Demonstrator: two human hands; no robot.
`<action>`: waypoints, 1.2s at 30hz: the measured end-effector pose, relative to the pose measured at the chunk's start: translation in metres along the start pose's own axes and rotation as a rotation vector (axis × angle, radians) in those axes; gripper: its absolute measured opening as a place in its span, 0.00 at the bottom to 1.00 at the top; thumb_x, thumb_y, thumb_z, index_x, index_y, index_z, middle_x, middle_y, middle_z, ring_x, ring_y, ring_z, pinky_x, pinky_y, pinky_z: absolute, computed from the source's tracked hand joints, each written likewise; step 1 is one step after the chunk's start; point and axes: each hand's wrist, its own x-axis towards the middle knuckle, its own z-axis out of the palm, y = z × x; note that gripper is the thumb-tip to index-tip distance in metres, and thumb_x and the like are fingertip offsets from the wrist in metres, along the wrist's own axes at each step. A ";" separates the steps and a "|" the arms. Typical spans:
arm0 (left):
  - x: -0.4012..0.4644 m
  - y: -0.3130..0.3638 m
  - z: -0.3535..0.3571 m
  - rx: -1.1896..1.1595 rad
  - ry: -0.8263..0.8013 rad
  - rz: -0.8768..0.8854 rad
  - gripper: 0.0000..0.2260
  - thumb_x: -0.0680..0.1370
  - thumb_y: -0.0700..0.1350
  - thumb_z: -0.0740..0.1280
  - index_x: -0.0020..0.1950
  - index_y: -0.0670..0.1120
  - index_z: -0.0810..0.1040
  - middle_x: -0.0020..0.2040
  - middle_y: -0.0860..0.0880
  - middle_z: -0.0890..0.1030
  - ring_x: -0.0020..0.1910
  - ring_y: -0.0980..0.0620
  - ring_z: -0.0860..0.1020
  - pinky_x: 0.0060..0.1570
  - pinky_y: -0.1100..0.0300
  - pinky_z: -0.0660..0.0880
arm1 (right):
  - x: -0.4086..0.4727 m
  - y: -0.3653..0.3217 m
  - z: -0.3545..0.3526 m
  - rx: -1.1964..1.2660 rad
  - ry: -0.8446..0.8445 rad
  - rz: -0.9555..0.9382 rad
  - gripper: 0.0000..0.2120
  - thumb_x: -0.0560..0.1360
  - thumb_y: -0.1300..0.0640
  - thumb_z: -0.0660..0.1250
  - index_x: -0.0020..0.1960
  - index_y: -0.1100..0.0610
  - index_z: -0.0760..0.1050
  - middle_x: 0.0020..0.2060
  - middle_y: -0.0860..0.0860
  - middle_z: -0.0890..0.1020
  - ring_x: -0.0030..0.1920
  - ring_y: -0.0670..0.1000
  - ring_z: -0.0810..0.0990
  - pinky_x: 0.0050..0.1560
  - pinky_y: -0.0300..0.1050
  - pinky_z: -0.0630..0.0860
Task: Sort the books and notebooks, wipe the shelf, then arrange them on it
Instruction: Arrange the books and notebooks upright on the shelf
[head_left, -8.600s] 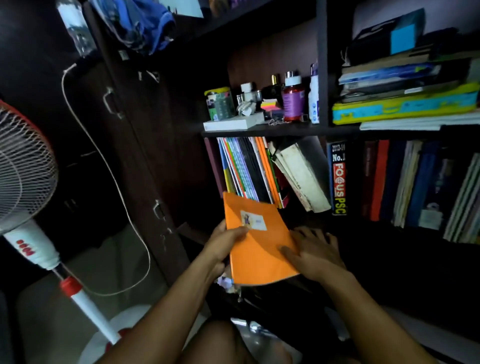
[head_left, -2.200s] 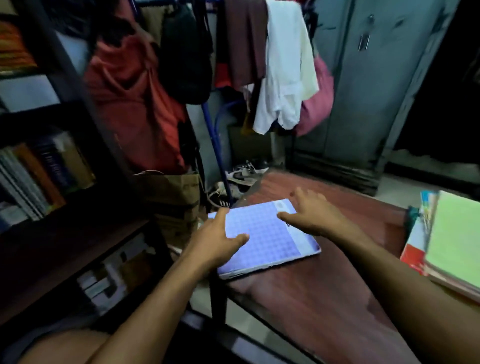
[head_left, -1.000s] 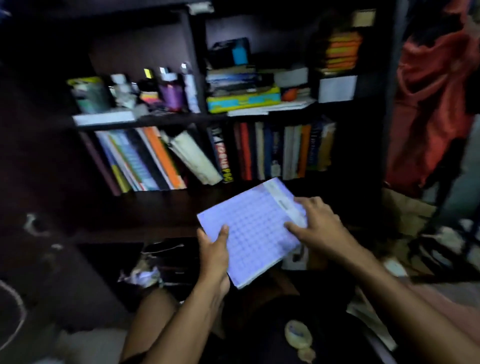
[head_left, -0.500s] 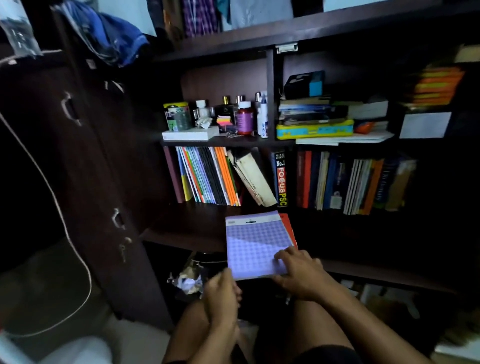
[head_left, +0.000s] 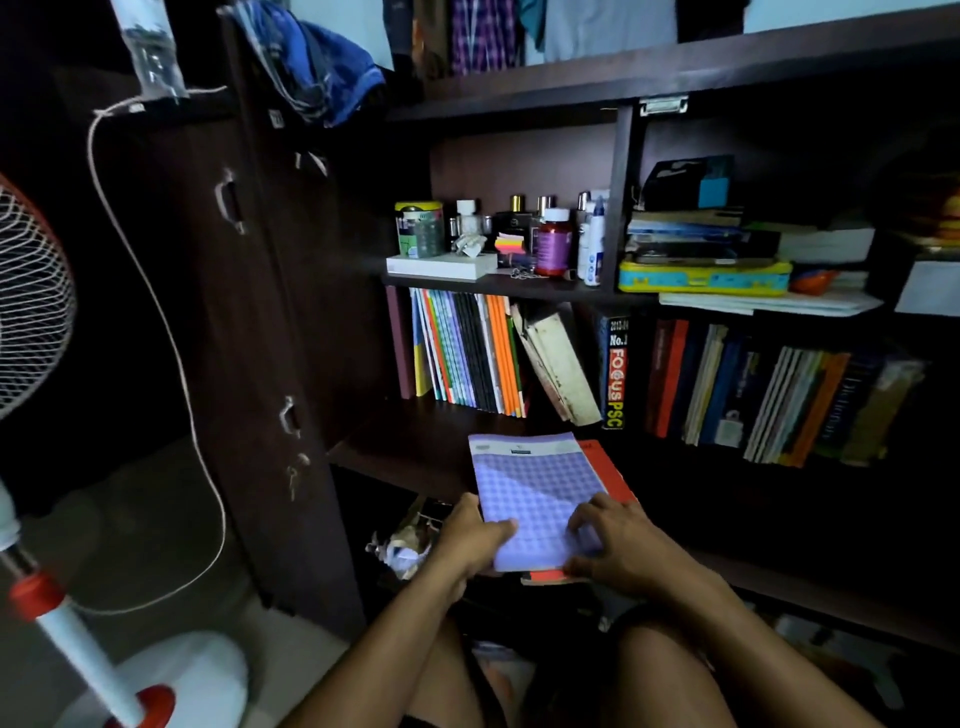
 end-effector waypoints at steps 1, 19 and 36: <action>-0.003 0.004 -0.006 0.014 -0.020 -0.005 0.15 0.77 0.46 0.73 0.57 0.47 0.70 0.58 0.45 0.81 0.54 0.46 0.82 0.48 0.46 0.83 | 0.003 -0.002 -0.002 0.007 -0.021 -0.004 0.27 0.68 0.35 0.69 0.62 0.47 0.73 0.58 0.48 0.73 0.59 0.56 0.74 0.61 0.48 0.67; 0.079 0.032 -0.080 -0.133 0.530 0.243 0.18 0.78 0.45 0.71 0.68 0.46 0.78 0.60 0.47 0.84 0.58 0.43 0.82 0.56 0.52 0.77 | 0.154 -0.070 -0.114 -0.447 0.160 -0.295 0.27 0.75 0.44 0.67 0.69 0.56 0.69 0.66 0.56 0.73 0.69 0.59 0.70 0.69 0.55 0.69; 0.154 0.025 -0.063 0.075 0.664 0.260 0.16 0.81 0.52 0.67 0.58 0.40 0.82 0.51 0.39 0.84 0.53 0.36 0.81 0.47 0.51 0.76 | 0.294 -0.047 -0.111 -1.191 0.390 -0.452 0.29 0.84 0.53 0.48 0.82 0.59 0.48 0.82 0.59 0.47 0.82 0.60 0.43 0.76 0.72 0.40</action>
